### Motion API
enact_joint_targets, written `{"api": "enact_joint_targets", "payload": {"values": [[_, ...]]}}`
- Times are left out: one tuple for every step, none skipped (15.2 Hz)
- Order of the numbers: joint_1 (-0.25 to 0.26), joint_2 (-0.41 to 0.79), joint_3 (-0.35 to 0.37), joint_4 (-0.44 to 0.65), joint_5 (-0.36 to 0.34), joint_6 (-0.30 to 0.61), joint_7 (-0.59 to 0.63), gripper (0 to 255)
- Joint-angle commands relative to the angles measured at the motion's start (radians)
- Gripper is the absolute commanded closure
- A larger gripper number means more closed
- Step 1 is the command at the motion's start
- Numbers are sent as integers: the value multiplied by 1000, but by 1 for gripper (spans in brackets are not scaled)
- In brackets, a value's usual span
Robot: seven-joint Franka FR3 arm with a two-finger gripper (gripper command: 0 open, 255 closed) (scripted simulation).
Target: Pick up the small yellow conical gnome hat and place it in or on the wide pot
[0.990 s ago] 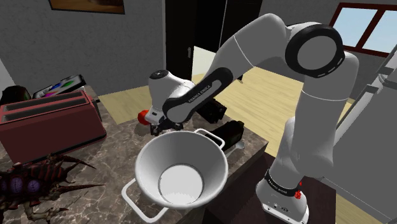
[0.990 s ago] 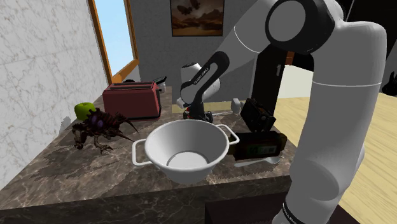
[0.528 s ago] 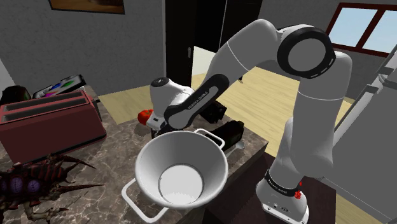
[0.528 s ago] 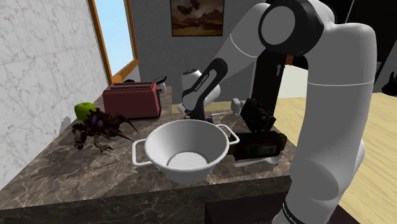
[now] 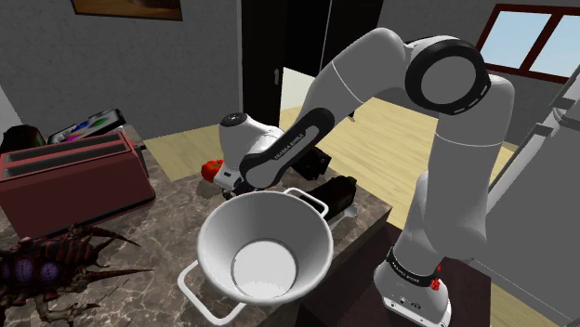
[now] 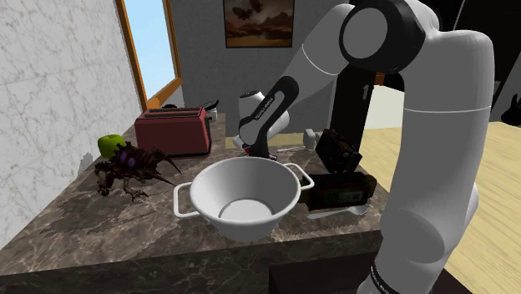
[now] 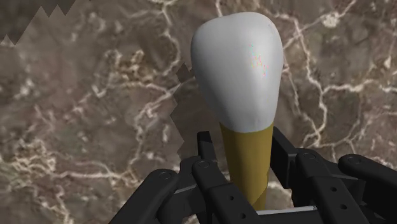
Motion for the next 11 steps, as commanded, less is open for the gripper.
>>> {"api": "enact_joint_targets", "payload": {"values": [[-1, 1, -1, -2, 0, 0, 0, 255], [0, 1, 0, -2, 0, 0, 1, 255], [0, 1, 0, -2, 0, 0, 1, 255], [0, 2, 0, -2, 0, 0, 1, 255], [1, 1, 0, -3, 0, 0, 2, 255], [0, 1, 0, -4, -1, 1, 2, 255], [0, 2, 0, -1, 0, -1, 0, 255], [0, -8, 0, 1, 3, -13, -3, 255], [-1, -18, 1, 4, 6, -25, -7, 255], [-1, -28, 2, 6, 9, -37, -10, 255], [-1, -38, 3, 9, 11, -49, -13, 255]]}}
